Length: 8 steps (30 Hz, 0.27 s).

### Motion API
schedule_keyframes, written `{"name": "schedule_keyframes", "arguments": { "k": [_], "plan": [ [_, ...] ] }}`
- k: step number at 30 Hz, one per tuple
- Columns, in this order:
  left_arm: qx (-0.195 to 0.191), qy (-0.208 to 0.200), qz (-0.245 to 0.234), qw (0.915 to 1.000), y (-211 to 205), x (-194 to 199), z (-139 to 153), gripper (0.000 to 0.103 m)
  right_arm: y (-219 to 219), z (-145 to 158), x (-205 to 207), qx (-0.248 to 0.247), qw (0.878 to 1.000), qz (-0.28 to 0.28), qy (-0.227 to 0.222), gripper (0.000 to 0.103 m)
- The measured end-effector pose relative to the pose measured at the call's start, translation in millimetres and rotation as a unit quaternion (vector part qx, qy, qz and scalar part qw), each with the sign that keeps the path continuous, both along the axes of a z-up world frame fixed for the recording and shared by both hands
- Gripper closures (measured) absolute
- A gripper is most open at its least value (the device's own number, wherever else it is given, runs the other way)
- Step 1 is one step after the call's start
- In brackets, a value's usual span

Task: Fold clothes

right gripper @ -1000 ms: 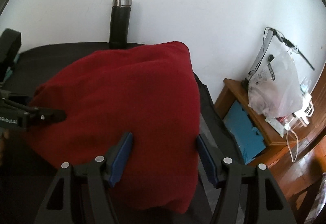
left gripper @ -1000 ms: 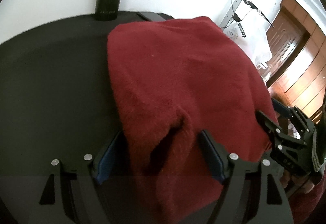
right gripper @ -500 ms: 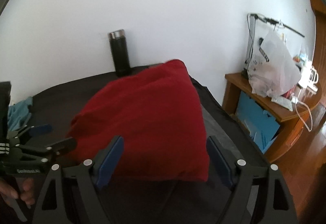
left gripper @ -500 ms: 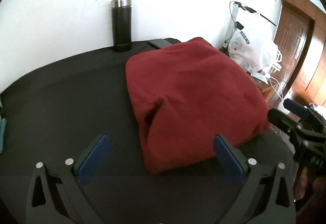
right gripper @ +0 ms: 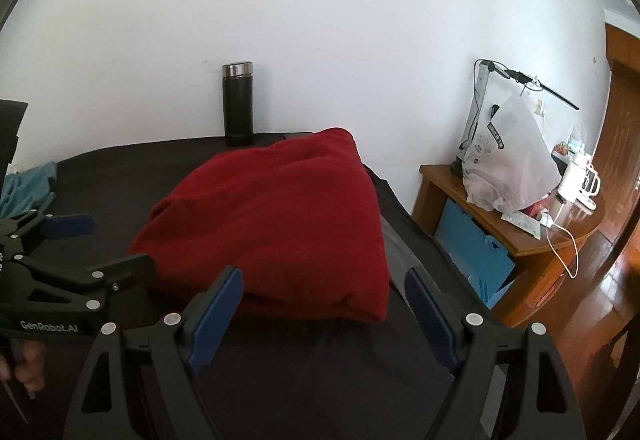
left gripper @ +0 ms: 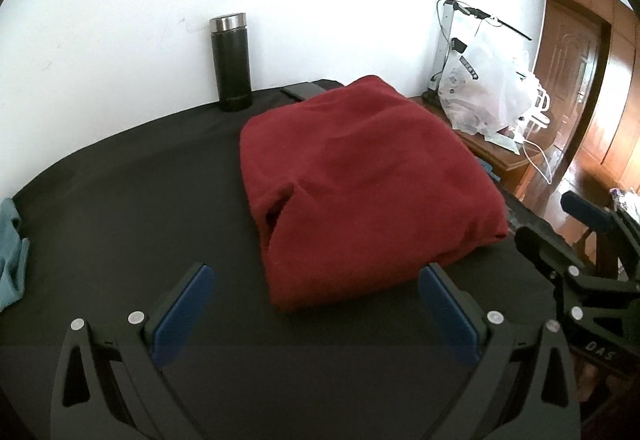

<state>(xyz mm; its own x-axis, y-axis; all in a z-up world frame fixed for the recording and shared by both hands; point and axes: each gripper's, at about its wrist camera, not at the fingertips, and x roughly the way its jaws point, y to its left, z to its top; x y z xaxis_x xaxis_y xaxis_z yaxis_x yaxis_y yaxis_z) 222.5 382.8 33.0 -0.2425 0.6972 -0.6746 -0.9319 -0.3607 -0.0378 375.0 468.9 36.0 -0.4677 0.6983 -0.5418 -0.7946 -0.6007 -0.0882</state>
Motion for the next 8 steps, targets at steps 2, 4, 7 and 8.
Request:
{"name": "schedule_keyframes", "arguments": {
  "k": [2, 4, 7, 8],
  "plan": [
    [0.004, 0.001, -0.004, 1.0000, -1.0, 2.2, 1.5, 0.000, -1.2, -0.3, 1.7, -0.003, 1.000, -0.002, 0.003, 0.018],
    [0.009, 0.006, -0.007, 0.9999, -1.8, 3.6, 2.2, 0.000, -2.1, -1.6, 2.8, -0.005, 1.000, -0.003, 0.004, 0.018],
    [0.009, 0.015, -0.006, 0.9998, -2.2, 5.4, 2.0, 0.000, -3.2, -3.8, 3.7, -0.009, 1.000, -0.004, 0.005, 0.018],
    [0.009, 0.015, -0.007, 0.9998, -2.2, 5.4, 1.6, 0.000, -2.9, -4.7, 3.6, -0.011, 1.000, -0.004, 0.005, 0.018]
  ]
}}
